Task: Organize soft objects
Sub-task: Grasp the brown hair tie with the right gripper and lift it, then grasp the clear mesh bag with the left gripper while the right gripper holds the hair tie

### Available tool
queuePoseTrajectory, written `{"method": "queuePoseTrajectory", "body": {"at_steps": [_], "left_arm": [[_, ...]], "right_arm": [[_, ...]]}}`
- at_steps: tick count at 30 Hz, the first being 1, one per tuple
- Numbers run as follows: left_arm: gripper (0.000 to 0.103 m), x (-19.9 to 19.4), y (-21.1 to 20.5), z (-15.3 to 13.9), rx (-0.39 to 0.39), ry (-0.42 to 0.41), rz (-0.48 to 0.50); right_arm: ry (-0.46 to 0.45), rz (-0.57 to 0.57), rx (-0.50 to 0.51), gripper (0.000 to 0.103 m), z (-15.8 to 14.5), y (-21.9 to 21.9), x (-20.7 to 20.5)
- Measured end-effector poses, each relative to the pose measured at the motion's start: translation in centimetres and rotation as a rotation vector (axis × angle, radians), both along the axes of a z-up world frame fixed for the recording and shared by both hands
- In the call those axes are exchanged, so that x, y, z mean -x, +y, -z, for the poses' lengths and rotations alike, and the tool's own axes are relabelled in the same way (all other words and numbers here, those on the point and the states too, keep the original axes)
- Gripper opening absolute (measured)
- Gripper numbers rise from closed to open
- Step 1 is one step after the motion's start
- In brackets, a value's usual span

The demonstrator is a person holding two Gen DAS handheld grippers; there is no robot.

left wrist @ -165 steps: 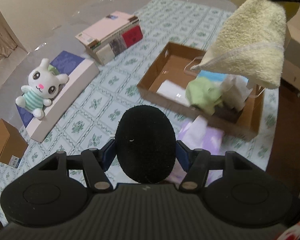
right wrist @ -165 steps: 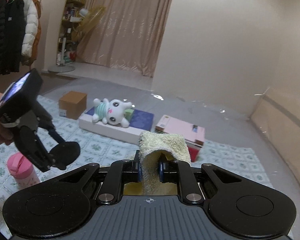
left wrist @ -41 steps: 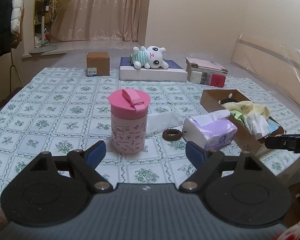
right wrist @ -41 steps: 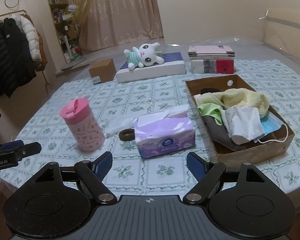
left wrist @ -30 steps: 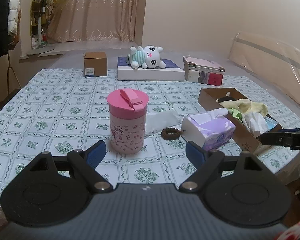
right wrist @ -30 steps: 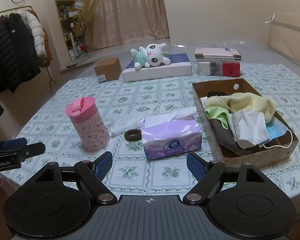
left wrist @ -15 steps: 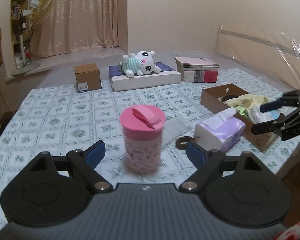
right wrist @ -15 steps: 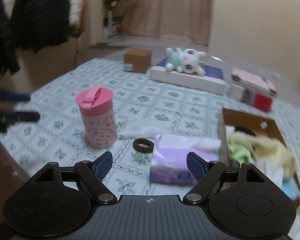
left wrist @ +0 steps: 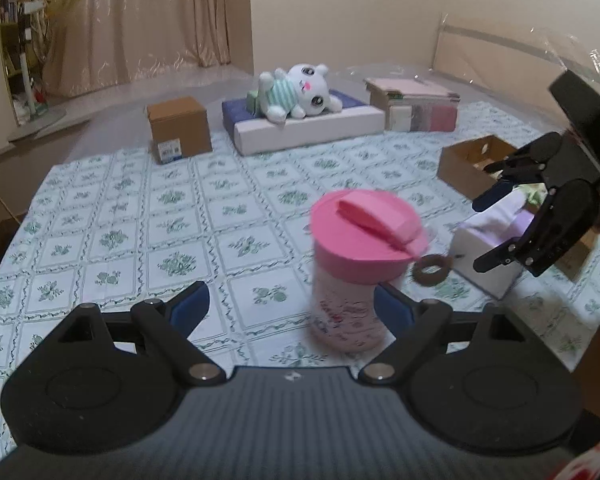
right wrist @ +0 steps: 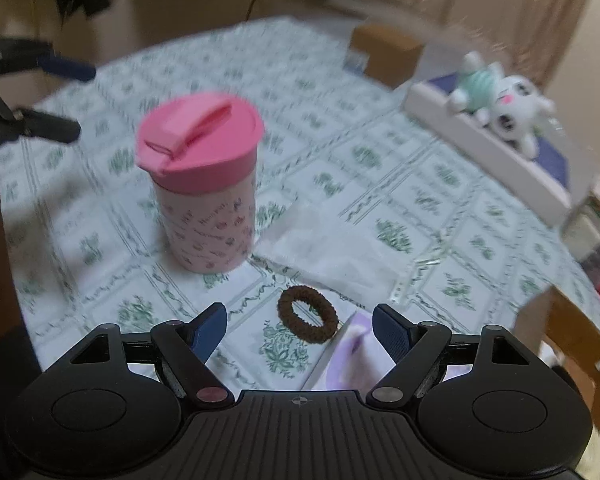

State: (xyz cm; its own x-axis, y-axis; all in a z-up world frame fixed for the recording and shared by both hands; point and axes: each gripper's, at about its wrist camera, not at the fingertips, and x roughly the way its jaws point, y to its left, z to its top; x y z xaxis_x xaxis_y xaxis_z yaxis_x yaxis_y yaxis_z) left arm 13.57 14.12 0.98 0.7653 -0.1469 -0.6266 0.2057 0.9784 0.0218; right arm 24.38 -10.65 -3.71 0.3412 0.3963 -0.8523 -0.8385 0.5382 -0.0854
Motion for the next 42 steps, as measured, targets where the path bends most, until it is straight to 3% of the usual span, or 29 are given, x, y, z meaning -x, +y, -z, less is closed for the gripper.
{"method": "queuePoseTrajectory", "body": {"at_steps": [5, 15, 18, 20, 21, 24, 30, 37, 42], "left_arm": [[0.088, -1.7, 1.5, 1.5, 0.022, 0.02, -0.008], [0.088, -4.1, 3.6, 3.2, 0.063, 0.028, -0.002], [0.088, -4.6, 4.1, 3.3, 0.071, 0.031, 0.009], [0.088, -4.7, 4.4, 3.3, 0.08, 0.036, 0.014], [0.088, -4.8, 4.4, 3.1, 0.085, 0.039, 0.016], [0.088, -4.8, 4.5, 2.4, 0.095, 0.043, 0.03], [0.088, -6.3, 3.4, -1.3, 0.054, 0.056, 0.13], [0.088, -10.8, -1.4, -6.3, -0.038, 0.111, 0.37], [0.088, -14.4, -6.8, -7.4, -0.129, 0.173, 0.557]], "right_arm": [[0.087, -0.065, 0.103, 0.066, 2.5, 2.1, -3.3], [0.181, -0.141, 0.244, 0.056, 6.5, 4.7, -6.1], [0.207, -0.137, 0.228, 0.045, 7.0, 4.7, -6.4], [0.212, -0.131, 0.211, 0.022, 6.7, 4.5, -6.4], [0.206, -0.127, 0.21, 0.018, 6.6, 4.5, -6.4], [0.178, -0.108, 0.179, 0.018, 5.4, 4.2, -6.1], [0.106, 0.039, 0.002, 0.018, -0.1, 1.1, -5.3], [0.018, 0.284, -0.199, 0.018, -7.0, -5.7, -4.4], [-0.04, 0.425, -0.31, 0.018, -9.7, -10.7, -3.2]]}}
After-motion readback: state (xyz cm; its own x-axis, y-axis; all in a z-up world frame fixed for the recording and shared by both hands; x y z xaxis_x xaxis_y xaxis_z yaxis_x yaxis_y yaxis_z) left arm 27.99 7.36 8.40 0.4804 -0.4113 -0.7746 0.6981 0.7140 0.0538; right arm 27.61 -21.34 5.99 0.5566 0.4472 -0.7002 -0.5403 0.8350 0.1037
